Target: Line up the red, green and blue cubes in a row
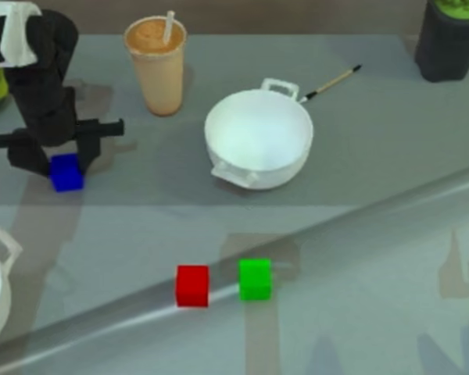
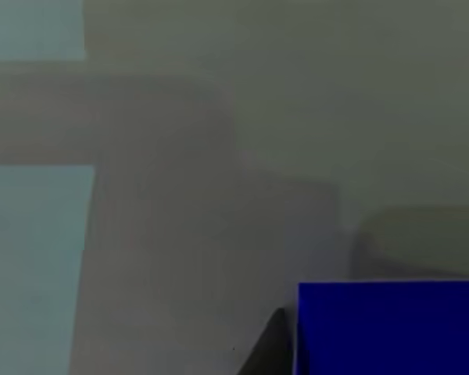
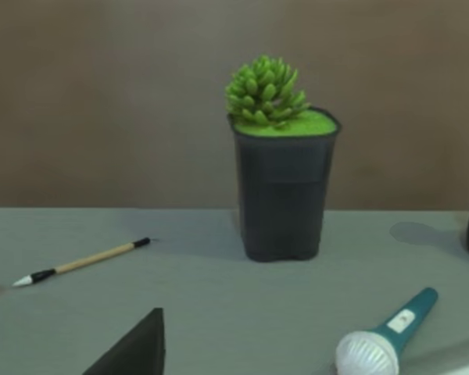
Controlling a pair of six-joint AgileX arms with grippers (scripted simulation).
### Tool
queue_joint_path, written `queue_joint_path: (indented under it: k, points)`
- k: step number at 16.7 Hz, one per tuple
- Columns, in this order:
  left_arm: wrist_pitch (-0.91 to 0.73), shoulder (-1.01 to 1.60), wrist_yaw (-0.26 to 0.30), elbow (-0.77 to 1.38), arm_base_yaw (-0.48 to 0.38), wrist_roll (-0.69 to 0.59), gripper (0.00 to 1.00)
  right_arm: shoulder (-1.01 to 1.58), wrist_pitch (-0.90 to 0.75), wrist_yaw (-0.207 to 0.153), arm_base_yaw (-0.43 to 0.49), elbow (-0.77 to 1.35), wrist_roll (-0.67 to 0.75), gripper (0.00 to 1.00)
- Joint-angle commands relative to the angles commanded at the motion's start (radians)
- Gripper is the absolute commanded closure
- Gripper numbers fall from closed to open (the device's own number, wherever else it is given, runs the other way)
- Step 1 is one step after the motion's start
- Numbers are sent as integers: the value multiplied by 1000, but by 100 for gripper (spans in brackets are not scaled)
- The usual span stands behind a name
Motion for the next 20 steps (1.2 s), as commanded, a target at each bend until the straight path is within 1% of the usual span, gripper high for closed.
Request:
queue_joint_path:
  k: [1,2,9,11,13,17,20]
  points:
    - [0,0,0,0,0,0,98,0,0,0,0,0,0,0]
    - [0,0,0,0,0,0,100,0,0,0,0,0,0,0]
    - [0,0,0,0,0,0,100,0,0,0,0,0,0,0]
    - [-15,-36,-8,12,-1,6,100,0,0,0,0,0,0,0]
    - [-54,-46,-6,45,0,8,100,0,0,0,0,0,0,0]
    - [-208,-88,-7,143,13,5,100,0,0,0,0,0,0,0]
    - [-245,-107,-9,171,18,4,100,0,0,0,0,0,0,0]
